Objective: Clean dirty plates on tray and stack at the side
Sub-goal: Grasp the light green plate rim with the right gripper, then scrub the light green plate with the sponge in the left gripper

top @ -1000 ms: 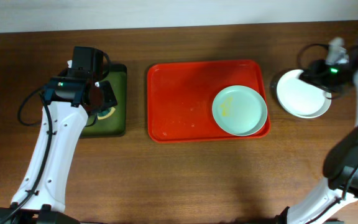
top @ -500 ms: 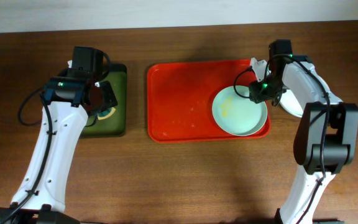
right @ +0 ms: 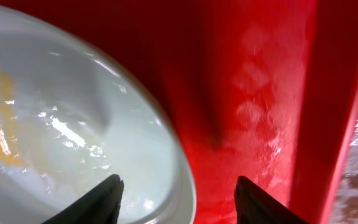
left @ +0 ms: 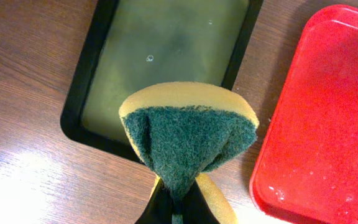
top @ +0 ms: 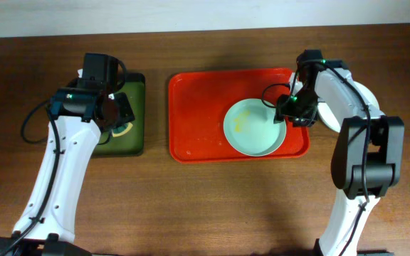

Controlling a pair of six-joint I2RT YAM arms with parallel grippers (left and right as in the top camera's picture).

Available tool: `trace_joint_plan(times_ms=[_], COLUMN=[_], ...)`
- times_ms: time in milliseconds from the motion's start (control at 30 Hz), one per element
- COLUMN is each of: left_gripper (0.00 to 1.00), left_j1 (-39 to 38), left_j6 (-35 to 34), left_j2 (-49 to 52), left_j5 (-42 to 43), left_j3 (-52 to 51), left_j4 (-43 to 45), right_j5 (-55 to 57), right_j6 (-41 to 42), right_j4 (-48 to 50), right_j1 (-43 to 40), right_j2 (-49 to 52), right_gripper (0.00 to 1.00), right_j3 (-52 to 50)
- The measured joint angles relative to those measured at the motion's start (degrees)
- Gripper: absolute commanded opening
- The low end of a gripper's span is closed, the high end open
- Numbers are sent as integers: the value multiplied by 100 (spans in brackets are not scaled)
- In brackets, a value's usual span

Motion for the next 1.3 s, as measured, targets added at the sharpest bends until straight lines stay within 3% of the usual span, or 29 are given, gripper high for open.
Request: trace_joint_plan(times_ms=[67,167,200,267,500,600,700,833,1067,1133,1300], left_gripper=[0,0,0,0,0,0,0,0,0,0,0], left_j1=[0,0,0,0,0,0,-15,-522,-1519,-1893,-2052], left_j6=[2,0,0,0,0,33,428,767,87,-212,-538], left_j2=[0,0,0,0,15,387,717,1051,2288,2660,3200], left_j5=[4,24,24,24,42,295,1117,1987,2205,2205,2197], left_j3=[0,-2,-2,-2,-4,-4,-26,-26,-39,-48,-48], left_j4=[-2,-2,-2,4,227,313,693,1255,2625,3381,3906], right_j5=[17,13,17,-24,-323,-697,-1064,-1169,-1276,-1340,-1377], right_j6=[444,1016,1143,1281,1320,765,4,-315,-367,-367,-372], right_j4=[61,225,354,988,2730,2798,2535,2479,2627,2677,2702], right_j1=[37,48,63,146,901,1051,1095,1097,1102,1104,1104], right_j2=[7,-61,-120,-269,-315,-262,-240,-229,-205,-186,-175], right_gripper=[26,23,13,6,4,4,4,4,4,4,4], right_j3=[-431,-603,-702,-955,-1228,-1237,-1237,-1231,-1224,-1224,-1224])
